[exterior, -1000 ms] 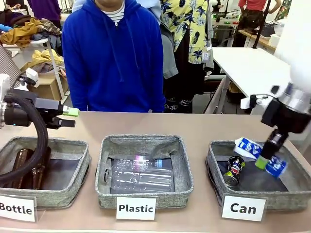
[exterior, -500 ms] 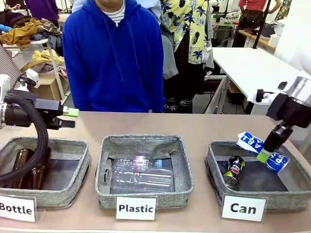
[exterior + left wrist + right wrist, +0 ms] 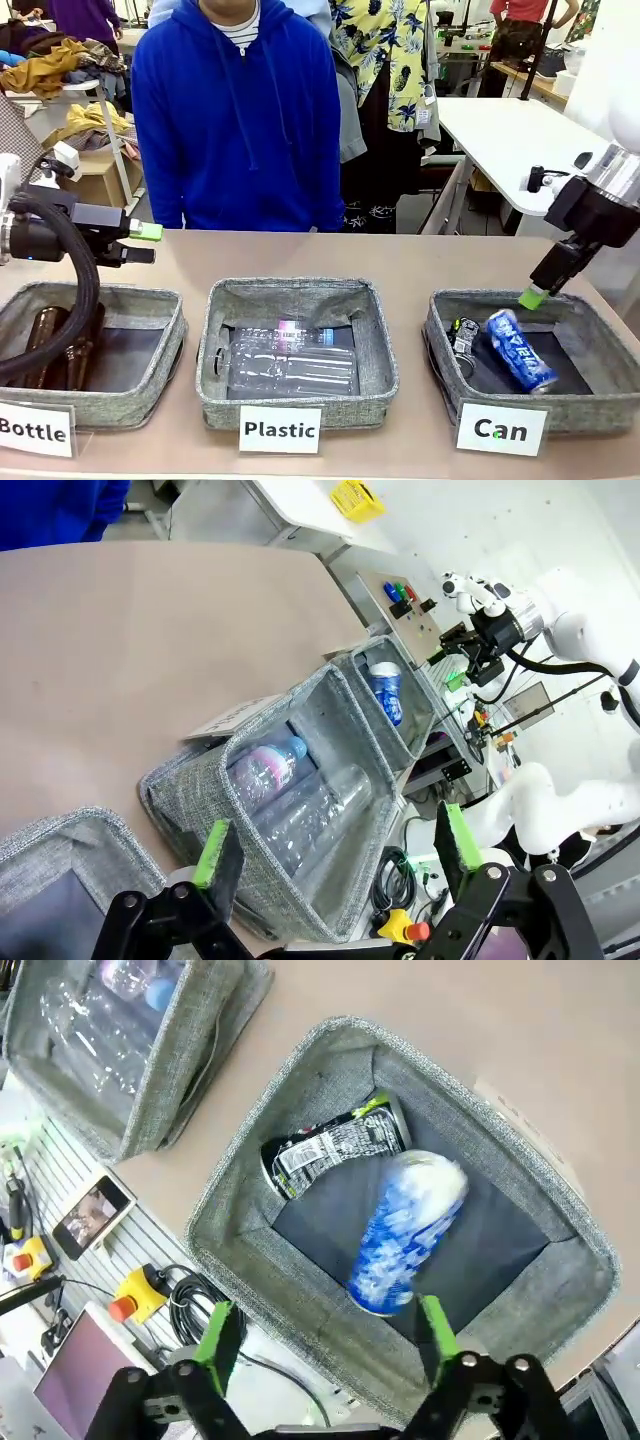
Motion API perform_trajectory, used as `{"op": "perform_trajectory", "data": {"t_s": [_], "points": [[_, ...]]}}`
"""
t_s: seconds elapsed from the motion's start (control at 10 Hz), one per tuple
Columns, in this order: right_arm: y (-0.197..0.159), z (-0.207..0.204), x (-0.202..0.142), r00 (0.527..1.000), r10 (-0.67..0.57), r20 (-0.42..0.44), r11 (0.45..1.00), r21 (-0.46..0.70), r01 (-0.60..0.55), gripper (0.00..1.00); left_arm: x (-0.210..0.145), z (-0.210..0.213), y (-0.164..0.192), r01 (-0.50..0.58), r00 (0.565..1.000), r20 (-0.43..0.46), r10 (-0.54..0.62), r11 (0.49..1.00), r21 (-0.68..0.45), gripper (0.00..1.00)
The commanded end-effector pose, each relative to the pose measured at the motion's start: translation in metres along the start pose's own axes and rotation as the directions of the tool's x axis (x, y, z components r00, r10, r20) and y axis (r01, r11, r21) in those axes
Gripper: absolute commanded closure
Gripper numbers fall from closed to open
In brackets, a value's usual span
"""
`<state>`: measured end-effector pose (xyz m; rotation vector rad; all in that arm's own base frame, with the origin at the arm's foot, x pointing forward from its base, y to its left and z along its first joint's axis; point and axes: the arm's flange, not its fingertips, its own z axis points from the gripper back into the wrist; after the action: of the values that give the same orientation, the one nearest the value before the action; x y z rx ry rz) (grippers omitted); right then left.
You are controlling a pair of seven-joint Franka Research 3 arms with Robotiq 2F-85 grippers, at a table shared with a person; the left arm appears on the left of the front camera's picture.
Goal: Sort the can waste into the basket.
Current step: Pick up the can waste from the table and place it in the right Fabric basket.
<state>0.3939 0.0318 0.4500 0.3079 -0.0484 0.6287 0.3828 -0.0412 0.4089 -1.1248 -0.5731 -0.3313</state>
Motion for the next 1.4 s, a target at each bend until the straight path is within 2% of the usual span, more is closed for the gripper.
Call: {"op": "perform_trajectory", "data": {"t_s": [0.0, 0.2, 0.3, 0.4, 0.5, 0.6, 0.7, 0.8, 0.9, 1.0, 1.1, 1.2, 1.3], "points": [[-0.001, -0.001, 0.003, 1.000, -0.010, 0.023, 1.000, 0.016, 0.009, 0.00, -0.001, 0.002, -0.001, -0.004, 1.000, -0.002, 0.004, 1.000, -0.010, 0.00], [-0.003, 0.001, 0.005, 0.998, -0.014, 0.064, 0.997, 0.070, 0.009, 0.00, -0.001, 0.002, -0.001, -0.004, 1.000, -0.002, 0.004, 1.000, -0.010, 0.00], [-0.003, 0.005, 0.006, 0.993, -0.042, 0.109, 0.986, 0.167, 0.024, 0.00, -0.001, 0.002, -0.001, -0.004, 1.000, -0.002, 0.004, 1.000, -0.010, 0.00], [-0.003, 0.014, 0.006, 0.977, -0.117, 0.180, 0.940, 0.339, 0.050, 0.00, -0.001, 0.002, -0.001, -0.004, 1.000, -0.002, 0.004, 1.000, -0.010, 0.00], [-0.007, 0.030, 0.011, 0.928, -0.351, 0.128, 0.740, 0.645, 0.191, 0.00, -0.001, 0.002, -0.001, -0.004, 1.000, -0.002, 0.004, 1.000, -0.010, 0.00], [-0.016, 0.041, 0.014, 0.874, -0.482, 0.067, 0.487, 0.850, 0.203, 0.00, -0.001, 0.002, -0.001, -0.004, 1.000, -0.002, 0.004, 1.000, -0.010, 0.00], [-0.027, 0.048, 0.013, 0.839, -0.543, 0.034, 0.287, 0.946, 0.148, 0.00, -0.001, 0.002, -0.001, -0.004, 1.000, -0.002, 0.004, 1.000, -0.010, 0.00], [-0.042, 0.048, 0.013, 0.835, -0.549, 0.030, 0.159, 0.985, 0.069, 0.00, -0.001, 0.002, -0.001, -0.004, 1.000, -0.002, 0.004, 1.000, -0.010, 0.00], [-0.052, 0.044, 0.017, 0.826, -0.564, 0.005, 0.071, 0.997, 0.042, 0.00, -0.001, 0.002, -0.001, -0.004, 1.000, -0.002, 0.004, 1.000, -0.010, 0.00], [-0.056, 0.041, 0.025, 0.822, -0.568, -0.035, 0.048, 0.996, 0.075, 0.00, -0.001, 0.002, -0.001, -0.004, 1.000, -0.002, 0.004, 1.000, -0.010, 0.00], [-0.057, 0.036, 0.041, 0.776, -0.627, -0.066, 0.113, 0.978, 0.174, 0.00, -0.001, 0.002, -0.001, -0.004, 1.000, -0.002, 0.004, 1.000, -0.010, 0.00], [-0.049, 0.044, 0.008, 0.924, -0.374, 0.080, 0.402, 0.912, 0.084, 0.00, -0.001, 0.002, -0.001, -0.004, 1.000, -0.002, 0.004, 1.000, -0.010, 0.00], [-0.049, 0.044, 0.008, 0.924, -0.374, 0.080, 0.402, 0.912, 0.084, 0.00, -0.001, 0.002, -0.001, -0.004, 1.000, -0.002, 0.004, 1.000, -0.010, 0.00]]}}
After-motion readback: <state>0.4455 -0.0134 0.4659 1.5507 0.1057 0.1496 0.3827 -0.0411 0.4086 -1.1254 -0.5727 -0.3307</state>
